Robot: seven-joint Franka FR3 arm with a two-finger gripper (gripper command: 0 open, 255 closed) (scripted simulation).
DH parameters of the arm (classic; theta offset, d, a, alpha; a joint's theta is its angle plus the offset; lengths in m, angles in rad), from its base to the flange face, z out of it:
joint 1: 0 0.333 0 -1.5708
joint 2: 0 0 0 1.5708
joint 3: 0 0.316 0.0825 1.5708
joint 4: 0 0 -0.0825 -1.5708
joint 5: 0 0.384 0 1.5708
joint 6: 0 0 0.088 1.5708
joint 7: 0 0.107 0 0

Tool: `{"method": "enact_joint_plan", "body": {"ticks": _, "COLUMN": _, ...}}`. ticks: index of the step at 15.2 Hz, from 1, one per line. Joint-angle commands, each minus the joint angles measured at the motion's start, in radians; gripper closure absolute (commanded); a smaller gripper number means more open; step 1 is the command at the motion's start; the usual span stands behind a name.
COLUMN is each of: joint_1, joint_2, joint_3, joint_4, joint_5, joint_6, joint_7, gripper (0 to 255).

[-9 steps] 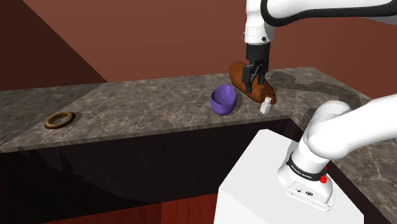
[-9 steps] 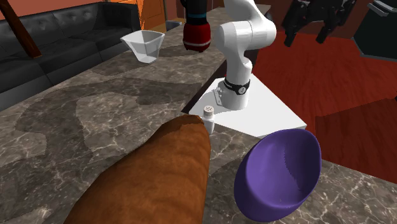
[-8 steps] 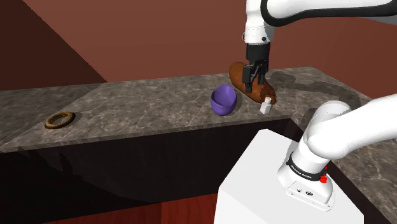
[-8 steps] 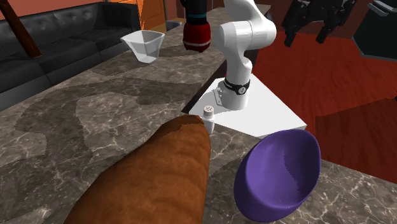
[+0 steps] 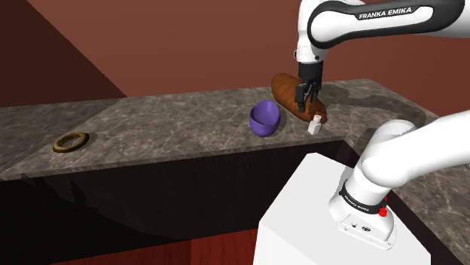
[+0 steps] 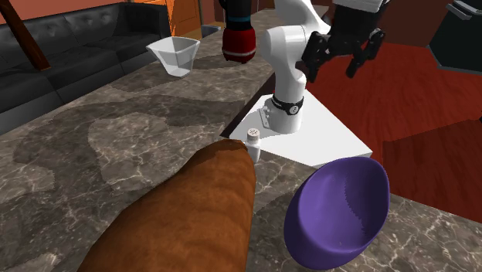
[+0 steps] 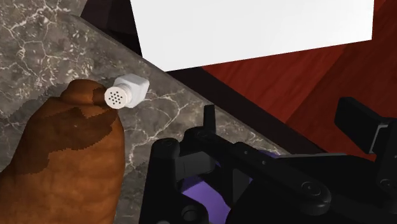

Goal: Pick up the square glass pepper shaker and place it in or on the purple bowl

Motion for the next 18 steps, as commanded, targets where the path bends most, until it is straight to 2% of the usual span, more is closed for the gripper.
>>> {"method": "enact_joint_plan", "body": {"ticks": 1, "joint_1": -0.019, "joint_2": 0.021, "joint_3": -0.038, "joint_4": -0.016, "joint_5": -0.036, "joint_6": 0.034, "joint_7": -0.042, "gripper": 0}}
{"method": "enact_joint_plan", "body": {"ticks": 7, "joint_1": -0.075, "joint_2": 0.122, "joint_3": -0.156, "joint_4": -0.040, "joint_5": -0.139, "joint_6": 0.151, "joint_7": -0.163, "gripper": 0}}
{"method": "enact_joint_plan", "body": {"ticks": 14, "joint_1": -0.126, "joint_2": 0.304, "joint_3": -0.293, "joint_4": -0.010, "joint_5": -0.226, "joint_6": 0.304, "joint_7": -0.300, "gripper": 0}}
{"method": "enact_joint_plan", "body": {"ticks": 18, "joint_1": -0.132, "joint_2": 0.324, "joint_3": -0.309, "joint_4": -0.041, "joint_5": -0.237, "joint_6": 0.355, "joint_7": -0.306, "gripper": 0}}
